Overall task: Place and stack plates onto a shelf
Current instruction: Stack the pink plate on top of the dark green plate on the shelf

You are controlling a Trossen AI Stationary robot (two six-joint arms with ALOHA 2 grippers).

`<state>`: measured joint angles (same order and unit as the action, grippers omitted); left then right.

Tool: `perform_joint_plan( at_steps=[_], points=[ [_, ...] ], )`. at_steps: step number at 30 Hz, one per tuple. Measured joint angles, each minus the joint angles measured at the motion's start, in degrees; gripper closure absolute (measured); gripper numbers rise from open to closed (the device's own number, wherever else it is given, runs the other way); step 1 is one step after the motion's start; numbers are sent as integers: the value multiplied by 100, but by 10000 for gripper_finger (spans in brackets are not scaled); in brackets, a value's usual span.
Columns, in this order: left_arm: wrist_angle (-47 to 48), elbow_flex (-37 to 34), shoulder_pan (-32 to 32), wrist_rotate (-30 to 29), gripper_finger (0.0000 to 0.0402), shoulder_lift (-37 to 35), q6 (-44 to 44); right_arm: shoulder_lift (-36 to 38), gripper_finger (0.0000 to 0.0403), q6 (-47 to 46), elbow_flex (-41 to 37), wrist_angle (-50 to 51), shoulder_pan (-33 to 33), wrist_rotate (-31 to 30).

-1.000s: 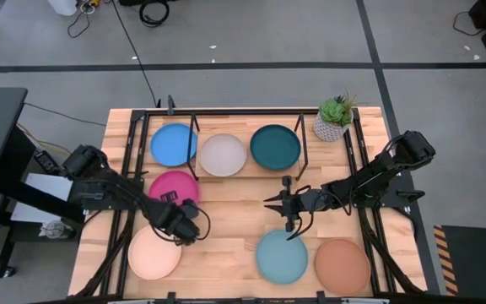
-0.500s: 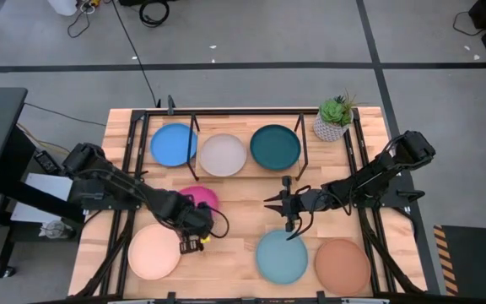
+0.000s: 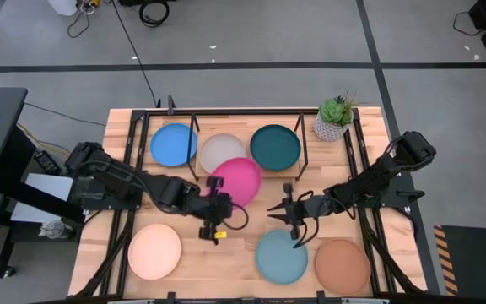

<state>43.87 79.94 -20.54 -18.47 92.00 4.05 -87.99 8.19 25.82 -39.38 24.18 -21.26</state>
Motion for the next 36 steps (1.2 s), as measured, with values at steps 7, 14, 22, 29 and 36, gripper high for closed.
perform_joint_plan(
  at_steps=[7,14,22,29,36],
  points=[
    [-926,0,750,151,382,338,-1500,0,322,-214,-11,35,411,-209],
    [-1690,-2,1375,178,382,912,-3037,0,322,-394,-11,51,880,-799],
    [-1896,-2,2051,190,382,1132,-3780,0,322,-462,-11,49,1355,-1497],
    [-2699,-4,2342,652,383,1421,-4122,0,322,-622,-11,20,1438,-1693],
    [-3167,-4,2491,722,383,1794,-4582,0,322,-800,-13,95,1454,-1712]
  ],
)
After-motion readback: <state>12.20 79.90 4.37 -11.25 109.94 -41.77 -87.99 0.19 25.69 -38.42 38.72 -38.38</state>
